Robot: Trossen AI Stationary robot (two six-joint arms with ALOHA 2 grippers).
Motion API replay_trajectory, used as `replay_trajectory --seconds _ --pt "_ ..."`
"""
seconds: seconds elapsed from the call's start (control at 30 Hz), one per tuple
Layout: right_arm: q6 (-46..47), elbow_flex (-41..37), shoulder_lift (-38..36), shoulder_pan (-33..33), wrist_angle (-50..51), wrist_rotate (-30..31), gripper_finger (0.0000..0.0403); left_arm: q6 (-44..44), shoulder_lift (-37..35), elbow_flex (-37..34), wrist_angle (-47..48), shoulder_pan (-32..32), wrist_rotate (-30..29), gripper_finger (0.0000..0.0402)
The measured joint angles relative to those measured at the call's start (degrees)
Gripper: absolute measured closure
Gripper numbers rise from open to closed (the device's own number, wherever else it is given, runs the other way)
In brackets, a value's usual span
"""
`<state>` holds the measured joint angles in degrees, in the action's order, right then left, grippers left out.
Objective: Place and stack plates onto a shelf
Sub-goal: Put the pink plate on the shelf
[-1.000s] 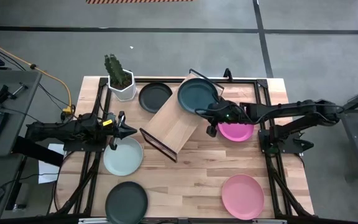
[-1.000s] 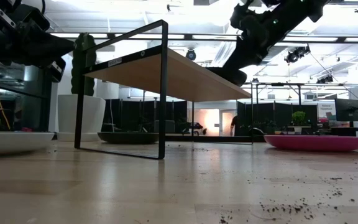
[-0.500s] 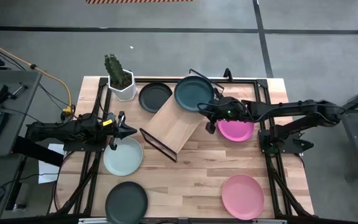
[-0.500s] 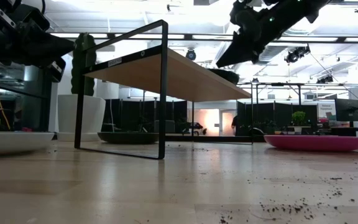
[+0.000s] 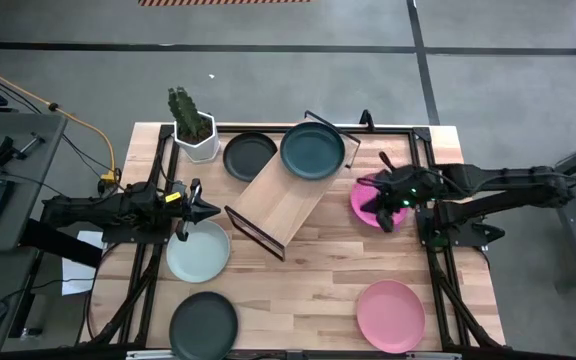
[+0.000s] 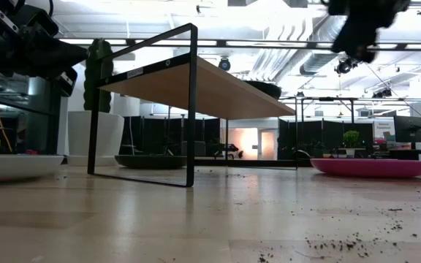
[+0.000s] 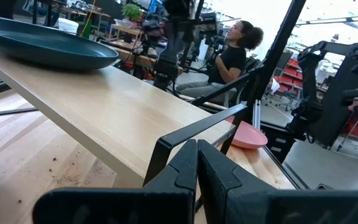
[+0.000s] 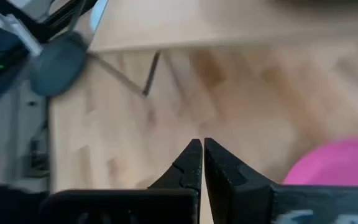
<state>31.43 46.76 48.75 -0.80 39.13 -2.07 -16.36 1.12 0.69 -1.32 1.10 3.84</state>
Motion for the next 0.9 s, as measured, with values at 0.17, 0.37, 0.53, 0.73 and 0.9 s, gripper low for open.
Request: replay_trajectory --seconds 0.17,0.37,0.53,0.73,0.9 --pt "8.23 0.00 -1.18 -3.55 2.81 0.38 0.0403 0.01 -0.02 0.00 -0.01 0.00 0.01 0.0401" --pt "10.55 0.00 1.46 -4.63 4.26 0.51 0.0403 0.02 -0.02 0.00 0.00 0.00 0.00 0.0401" --pt "14.07 0.00 4.68 -4.63 10.71 0.53 0.0402 0.02 -0.02 0.00 -0.01 0.00 0.00 0.0401" --pt "13.57 0.00 8.91 -4.61 17.33 2.65 0.0376 0.01 0.00 0.00 0.00 0.00 0.00 0.0401" --pt "13.41 0.00 13.94 -4.52 18.23 5.74 0.0301 0.02 0.00 0.00 -0.02 -0.02 0.00 0.0402"
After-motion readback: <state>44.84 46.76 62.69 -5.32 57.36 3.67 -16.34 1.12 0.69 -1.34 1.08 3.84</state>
